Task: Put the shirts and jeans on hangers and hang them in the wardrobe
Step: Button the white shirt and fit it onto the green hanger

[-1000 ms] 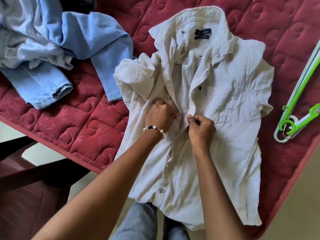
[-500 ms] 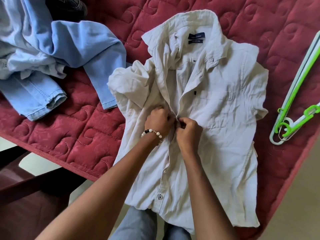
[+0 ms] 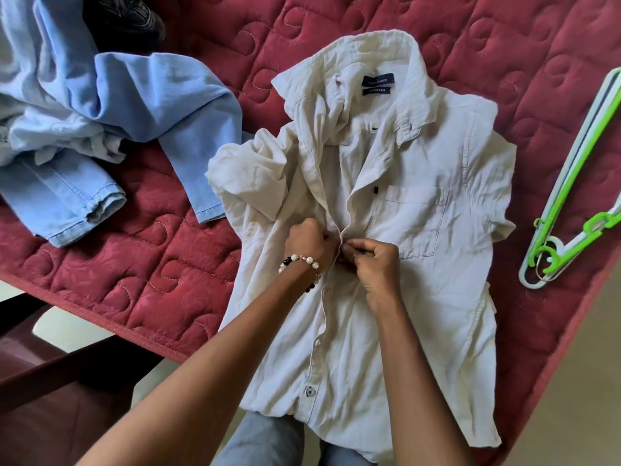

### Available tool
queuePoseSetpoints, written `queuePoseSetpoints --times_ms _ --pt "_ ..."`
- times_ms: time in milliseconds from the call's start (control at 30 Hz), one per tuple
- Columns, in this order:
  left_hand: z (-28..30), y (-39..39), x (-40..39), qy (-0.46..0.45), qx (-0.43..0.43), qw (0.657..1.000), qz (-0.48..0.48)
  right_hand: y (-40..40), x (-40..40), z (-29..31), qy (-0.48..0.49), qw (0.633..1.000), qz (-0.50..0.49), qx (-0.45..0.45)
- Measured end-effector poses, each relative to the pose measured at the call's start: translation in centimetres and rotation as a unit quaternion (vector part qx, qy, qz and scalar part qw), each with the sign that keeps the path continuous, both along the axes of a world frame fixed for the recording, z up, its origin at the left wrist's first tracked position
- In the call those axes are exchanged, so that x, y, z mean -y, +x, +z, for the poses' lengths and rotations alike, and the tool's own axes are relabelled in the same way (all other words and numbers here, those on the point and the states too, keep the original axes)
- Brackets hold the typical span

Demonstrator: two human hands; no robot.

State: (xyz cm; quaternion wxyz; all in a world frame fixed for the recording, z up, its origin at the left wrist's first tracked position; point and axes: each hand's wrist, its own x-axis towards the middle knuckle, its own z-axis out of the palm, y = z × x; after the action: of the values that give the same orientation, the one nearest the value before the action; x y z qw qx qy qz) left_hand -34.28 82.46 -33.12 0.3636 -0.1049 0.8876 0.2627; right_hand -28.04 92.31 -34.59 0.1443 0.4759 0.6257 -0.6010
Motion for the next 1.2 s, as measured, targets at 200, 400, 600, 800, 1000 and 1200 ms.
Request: queuePoseSetpoints --times_ms 200,400,600,800,1000,1200 --pt "1.0 -0.1 0.4 0.044 0.035 0.998 0.010 -0.3 -0.3 0.1 -0.058 0.998 0.004 -0.002" --pt "1.0 -0.5 0.8 0.070 0.071 0.995 -0.001 -0.1 -0.6 0.8 -0.049 0.997 0.029 -0.044" --pt "1.2 -1.1 1.0 0.071 0.071 0.994 -0.031 0.8 0.3 0.0 0.103 0.982 0.110 -0.117" --pt "1.2 0.1 0.6 0.055 0.044 0.997 0.021 1.3 1.0 -0.7 0.235 0.945 0.158 -0.165" --pt "0.6 1.3 -0.5 0.004 0.021 0.986 0.166 1.8 2.0 -0.1 0.242 0.940 0.138 -0.198" --pt "0.7 0.8 -1.4 -0.031 0.061 0.976 0.207 2.0 1.8 0.0 0.173 0.958 0.107 -0.201"
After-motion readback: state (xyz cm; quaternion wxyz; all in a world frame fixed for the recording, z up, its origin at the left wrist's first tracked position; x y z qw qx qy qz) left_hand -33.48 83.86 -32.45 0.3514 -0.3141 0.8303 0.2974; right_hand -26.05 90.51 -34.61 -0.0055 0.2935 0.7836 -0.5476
